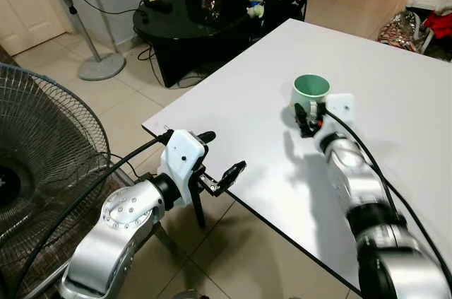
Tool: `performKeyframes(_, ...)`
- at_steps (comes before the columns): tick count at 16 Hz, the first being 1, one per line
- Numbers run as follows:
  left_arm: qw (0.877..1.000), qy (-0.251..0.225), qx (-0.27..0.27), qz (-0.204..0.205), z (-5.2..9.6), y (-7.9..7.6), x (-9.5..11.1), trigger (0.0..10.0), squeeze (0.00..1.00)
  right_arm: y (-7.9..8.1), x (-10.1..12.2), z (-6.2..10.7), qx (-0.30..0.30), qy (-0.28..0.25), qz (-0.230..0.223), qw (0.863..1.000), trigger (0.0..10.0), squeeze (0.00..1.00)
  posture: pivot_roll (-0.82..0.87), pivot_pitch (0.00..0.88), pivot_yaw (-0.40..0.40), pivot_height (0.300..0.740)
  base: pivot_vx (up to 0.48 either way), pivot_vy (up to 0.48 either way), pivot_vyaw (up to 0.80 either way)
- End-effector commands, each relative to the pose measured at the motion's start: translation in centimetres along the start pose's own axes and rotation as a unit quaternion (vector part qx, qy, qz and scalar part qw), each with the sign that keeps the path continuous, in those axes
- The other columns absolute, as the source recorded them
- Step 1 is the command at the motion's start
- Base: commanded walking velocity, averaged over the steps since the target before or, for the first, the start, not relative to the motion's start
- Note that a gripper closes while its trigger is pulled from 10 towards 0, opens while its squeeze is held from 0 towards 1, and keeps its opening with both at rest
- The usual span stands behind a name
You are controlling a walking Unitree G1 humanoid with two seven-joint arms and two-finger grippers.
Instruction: Setting the table
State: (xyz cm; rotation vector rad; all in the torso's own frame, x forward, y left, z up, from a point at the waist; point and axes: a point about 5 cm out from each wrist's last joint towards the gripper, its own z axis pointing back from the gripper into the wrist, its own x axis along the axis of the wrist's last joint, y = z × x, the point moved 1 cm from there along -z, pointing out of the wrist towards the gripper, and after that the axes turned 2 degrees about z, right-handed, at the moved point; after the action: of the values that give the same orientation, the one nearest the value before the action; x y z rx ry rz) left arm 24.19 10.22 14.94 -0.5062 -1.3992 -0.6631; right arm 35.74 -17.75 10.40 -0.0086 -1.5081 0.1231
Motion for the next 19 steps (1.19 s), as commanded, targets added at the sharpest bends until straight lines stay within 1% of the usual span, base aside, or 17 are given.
performKeyframes(1,1.000,-0.015,0.014,-0.003,0.4,0.2,0.5,10.0,0.00,0.2,0.4,0.5,0.003,-0.021,-0.012,1.000,10.0,0.00,0.03,0.000,0.090,0.740,0.000,0.000,0.00)
performKeyframes(2,0.999,-0.030,0.026,0.006,0.8,0.3,1.0,10.0,0.00,-0.1,0.7,2.6,-0.007,-0.047,-0.014,0.999,10.0,0.00,0.02,0.000,0.094,0.740,0.000,0.000,0.00)
performKeyframes(3,0.998,-0.039,0.042,0.017,1.2,0.4,1.1,10.0,0.00,-0.4,1.2,4.5,-0.018,-0.057,-0.023,0.998,10.0,0.00,0.01,0.000,0.096,0.740,0.000,0.000,0.00)
performKeyframes(4,0.997,-0.044,0.063,0.029,1.7,0.7,1.2,10.0,0.00,-0.3,1.8,6.1,-0.020,-0.067,-0.022,0.997,10.0,0.00,0.00,0.000,0.097,0.740,0.000,0.000,0.00)
performKeyframes(5,0.995,-0.047,0.080,0.035,2.0,1.0,1.2,10.0,0.00,-0.3,2.4,7.2,-0.020,-0.073,-0.019,0.997,10.0,0.00,0.00,0.000,0.099,0.740,0.000,0.000,0.00)
performKeyframes(6,0.988,-0.047,0.142,0.036,3.0,2.1,0.9,10.0,0.00,0.0,3.8,9.8,-0.023,-0.087,-0.019,0.996,10.0,0.00,-0.03,0.000,0.094,0.740,0.000,0.000,0.00)
performKeyframes(7,0.984,-0.047,0.168,0.032,3.5,2.6,0.8,10.0,0.00,0.3,4.6,10.8,-0.023,-0.091,-0.018,0.995,10.0,0.00,-0.03,0.000,0.087,0.740,0.000,0.000,0.00)
performKeyframes(8,0.977,-0.041,0.203,0.047,3.8,3.1,-0.1,10.0,0.00,0.8,4.6,11.4,-0.021,-0.080,-0.015,0.996,10.0,0.00,-0.01,0.000,0.093,0.740,0.000,0.000,0.00)
performKeyframes(9,0.971,-0.009,0.234,0.042,4.1,3.2,-1.8,10.0,0.00,1.2,3.3,11.9,-0.018,-0.056,-0.003,0.998,10.0,0.00,-0.01,0.000,0.092,0.740,0.000,0.000,0.00)
performKeyframes(11,0.961,-0.005,0.275,0.038,4.8,3.4,-1.5,10.0,0.00,2.2,3.0,12.5,0.001,-0.027,0.046,0.999,10.0,0.00,-0.02,0.000,0.083,0.740,0.000,-0.388,0.00)
performKeyframes(12,0.957,0.002,0.290,0.028,5.2,3.3,-1.8,10.0,0.00,2.6,3.0,13.2,0.014,-0.015,0.047,0.999,10.0,0.00,-0.02,0.000,0.072,0.740,0.000,-0.345,0.00)
performKeyframes(13,0.956,0.003,0.293,0.027,5.3,3.1,-1.6,10.0,0.00,3.3,3.3,13.3,0.048,-0.009,0.041,0.998,10.0,0.00,-0.01,0.000,0.054,0.740,0.000,0.000,0.80)
performKeyframes(14,0.956,0.003,0.293,0.023,5.3,3.0,-1.5,10.0,0.00,3.5,3.5,13.3,0.055,-0.010,0.034,0.998,10.0,0.00,0.00,0.000,0.053,0.740,0.000,0.000,0.80)
performKeyframes(15,0.957,0.001,0.289,0.005,5.4,2.6,-0.9,10.0,0.00,4.5,3.5,13.4,0.091,-0.013,0.021,0.996,10.0,0.00,0.01,0.000,0.059,0.740,0.000,0.000,0.80)
performKeyframes(16,0.959,-0.002,0.285,-0.001,5.4,2.3,-0.5,10.0,0.00,5.1,3.5,13.7,0.116,-0.014,0.018,0.993,10.0,0.00,0.01,0.000,0.067,0.740,0.000,0.000,0.80)
performKeyframes(18,0.957,0.007,0.291,0.007,5.6,2.1,-1.0,10.0,0.00,5.5,3.5,14.3,0.127,-0.007,0.011,0.992,10.0,0.00,0.01,0.000,0.070,0.740,0.000,0.000,0.80)
performKeyframes(19,0.956,0.021,0.291,0.024,5.7,1.9,-1.4,10.0,0.00,5.3,3.4,14.5,0.125,-0.003,0.009,0.992,10.0,0.00,0.02,0.000,0.066,0.740,0.000,0.000,0.80)
